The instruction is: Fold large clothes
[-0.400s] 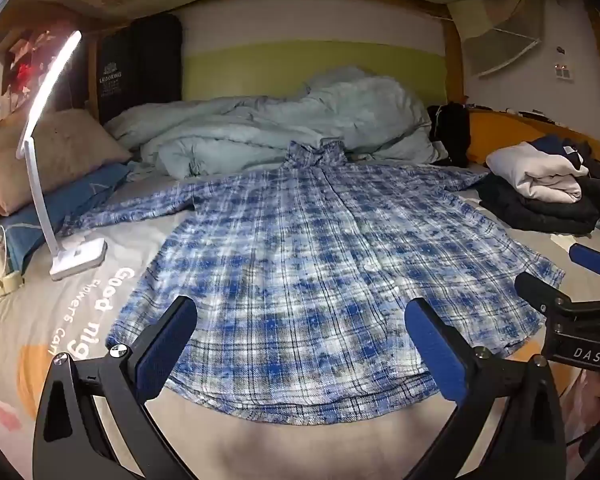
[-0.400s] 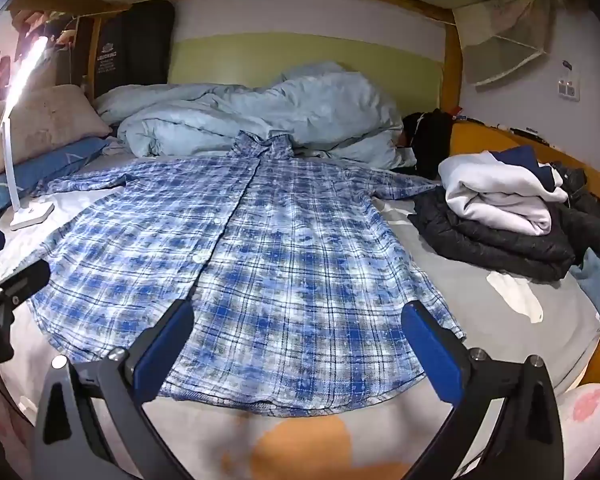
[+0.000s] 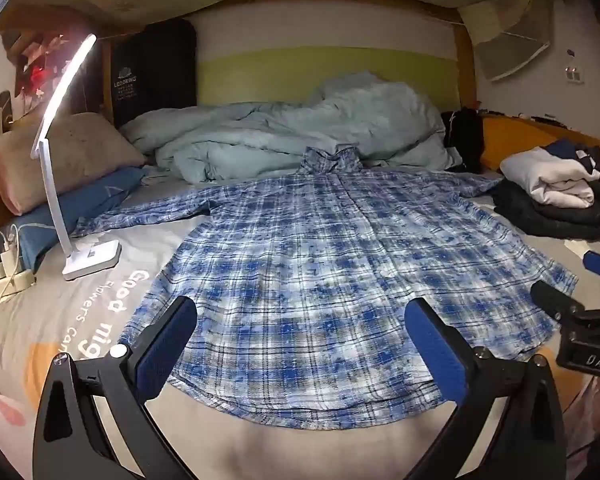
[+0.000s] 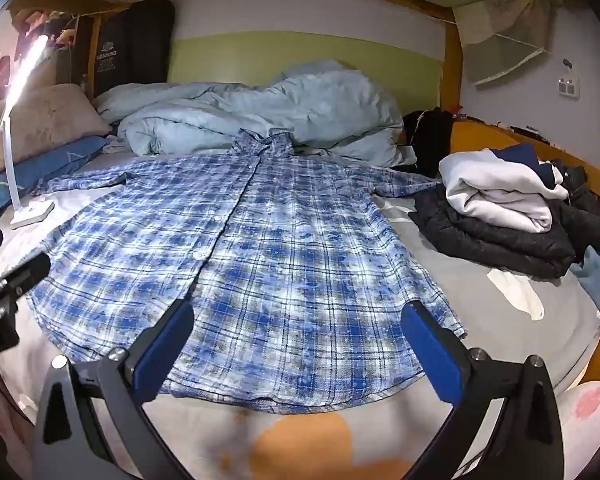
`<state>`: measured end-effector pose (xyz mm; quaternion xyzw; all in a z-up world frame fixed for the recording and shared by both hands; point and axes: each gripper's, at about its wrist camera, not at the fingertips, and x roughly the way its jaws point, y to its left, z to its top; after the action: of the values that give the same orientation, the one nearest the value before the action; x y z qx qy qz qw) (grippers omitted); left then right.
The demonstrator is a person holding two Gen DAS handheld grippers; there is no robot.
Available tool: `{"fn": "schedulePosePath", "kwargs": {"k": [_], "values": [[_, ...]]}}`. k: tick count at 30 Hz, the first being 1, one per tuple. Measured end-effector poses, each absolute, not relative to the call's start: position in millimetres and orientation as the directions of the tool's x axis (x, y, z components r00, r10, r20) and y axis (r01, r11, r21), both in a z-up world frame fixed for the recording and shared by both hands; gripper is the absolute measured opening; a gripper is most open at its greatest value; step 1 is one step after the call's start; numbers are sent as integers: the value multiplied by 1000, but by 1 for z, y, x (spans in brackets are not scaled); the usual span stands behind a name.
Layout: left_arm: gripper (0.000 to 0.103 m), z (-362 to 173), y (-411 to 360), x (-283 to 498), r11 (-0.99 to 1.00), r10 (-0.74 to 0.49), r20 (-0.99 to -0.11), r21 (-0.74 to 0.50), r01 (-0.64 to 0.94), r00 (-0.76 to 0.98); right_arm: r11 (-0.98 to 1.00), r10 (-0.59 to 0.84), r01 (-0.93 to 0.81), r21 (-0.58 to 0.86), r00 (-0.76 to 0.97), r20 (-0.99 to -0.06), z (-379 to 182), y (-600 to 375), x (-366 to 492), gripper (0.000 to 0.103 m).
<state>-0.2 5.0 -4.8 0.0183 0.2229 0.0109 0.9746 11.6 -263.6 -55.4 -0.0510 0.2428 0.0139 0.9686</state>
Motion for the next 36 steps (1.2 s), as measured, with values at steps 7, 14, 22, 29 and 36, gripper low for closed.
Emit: {"fn": "schedulePosePath", "kwargs": {"k": [7, 14, 22, 29, 36], "values": [[103, -7, 1, 1, 998, 39, -441, 69, -10, 897, 994, 5, -54, -90, 878, -479, -55, -262, 15, 103], [103, -11, -6, 3, 997, 20, -444, 78, 16, 896, 995, 4, -53, -86, 873, -488, -57, -261, 15, 103], [103, 0, -4, -7, 998, 20, -373, 70, 7, 928, 995, 5, -50, -81, 875, -485, -56, -261, 14, 103], [103, -3, -13, -10, 990, 43, -365, 140, 9, 930, 994, 6, -56, -89, 879, -476, -53, -262, 10, 103], [103, 1, -8, -12, 997, -3, -365, 74, 32, 931, 995, -2, -47, -85, 868, -496, -56, -261, 14, 103]]}}
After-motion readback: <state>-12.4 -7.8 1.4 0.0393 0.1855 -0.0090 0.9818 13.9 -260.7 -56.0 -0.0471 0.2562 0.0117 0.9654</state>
